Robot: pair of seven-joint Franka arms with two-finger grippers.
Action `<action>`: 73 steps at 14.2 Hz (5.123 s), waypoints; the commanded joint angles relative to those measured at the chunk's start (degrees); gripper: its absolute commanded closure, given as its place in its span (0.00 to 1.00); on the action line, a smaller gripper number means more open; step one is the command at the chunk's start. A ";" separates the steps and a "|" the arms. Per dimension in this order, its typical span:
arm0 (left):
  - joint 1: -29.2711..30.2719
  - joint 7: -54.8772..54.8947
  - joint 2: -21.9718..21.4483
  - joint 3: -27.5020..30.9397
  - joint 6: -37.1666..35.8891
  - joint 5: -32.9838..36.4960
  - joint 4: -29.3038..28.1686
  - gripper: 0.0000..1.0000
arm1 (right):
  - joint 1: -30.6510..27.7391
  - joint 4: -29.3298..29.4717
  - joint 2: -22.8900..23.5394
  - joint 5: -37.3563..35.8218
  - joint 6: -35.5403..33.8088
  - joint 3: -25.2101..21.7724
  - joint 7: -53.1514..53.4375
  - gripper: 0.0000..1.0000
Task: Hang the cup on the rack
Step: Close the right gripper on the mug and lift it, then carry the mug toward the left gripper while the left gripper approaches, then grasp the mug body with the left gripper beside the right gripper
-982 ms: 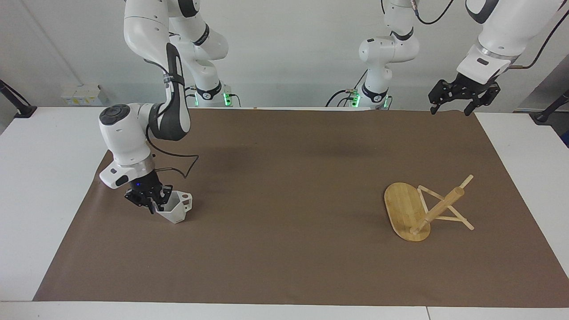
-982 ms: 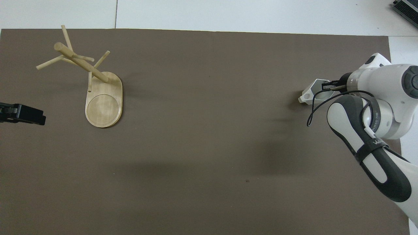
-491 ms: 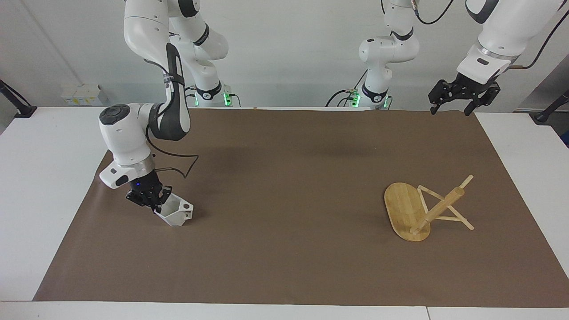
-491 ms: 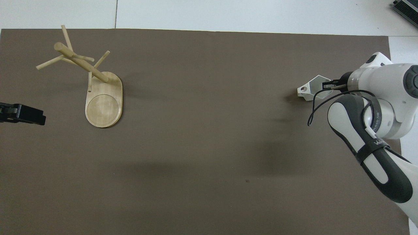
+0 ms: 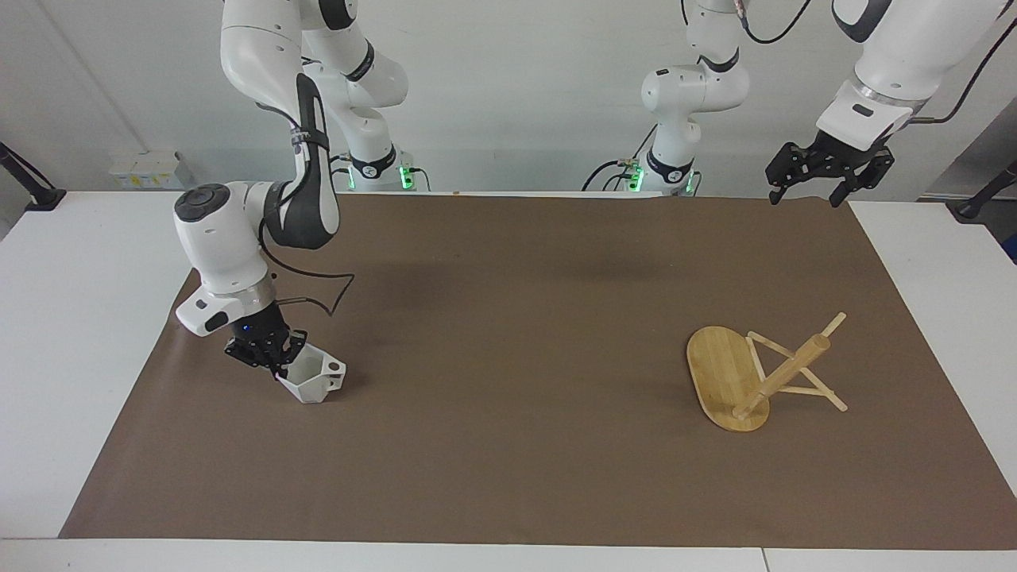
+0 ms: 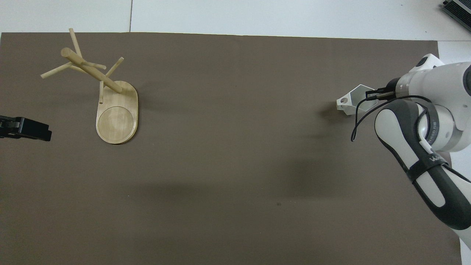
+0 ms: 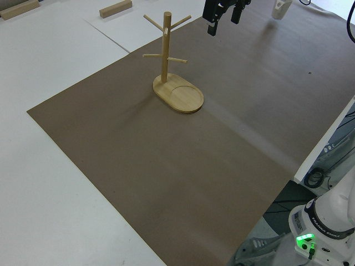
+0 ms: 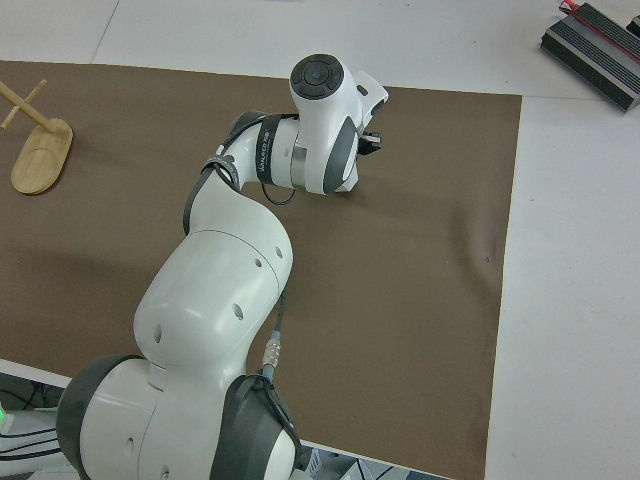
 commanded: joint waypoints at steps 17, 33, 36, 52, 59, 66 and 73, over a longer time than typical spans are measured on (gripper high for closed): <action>0.26 0.68 -1.79 0.36 0.63 0.02 -1.98 0.00 | -0.51 14.06 -9.06 33.33 -24.45 10.13 4.81 1.00; 0.87 34.91 -12.76 1.15 15.55 -25.52 -22.77 0.00 | -0.51 13.89 -8.89 45.74 -19.00 30.62 21.95 1.00; 0.96 44.79 -13.22 1.15 17.24 -29.49 -25.27 0.00 | -0.51 13.80 -8.54 46.54 -22.15 31.32 23.99 1.00; -4.05 62.29 -15.49 0.89 18.99 -43.11 -30.26 0.00 | -0.42 11.87 -8.10 46.28 -21.73 35.36 24.25 1.00; -7.91 64.91 -16.20 0.98 19.45 -49.46 -33.62 0.00 | -0.34 11.69 -7.83 46.28 -16.63 39.14 28.47 1.00; -5.98 72.04 -16.29 2.03 14.18 -49.46 -33.27 0.00 | -0.42 11.78 -7.57 45.05 -16.54 39.15 23.91 1.00; -5.89 73.98 -16.38 4.93 11.44 -50.51 -32.92 0.00 | -0.60 11.60 -7.48 44.25 -14.08 39.15 22.84 1.00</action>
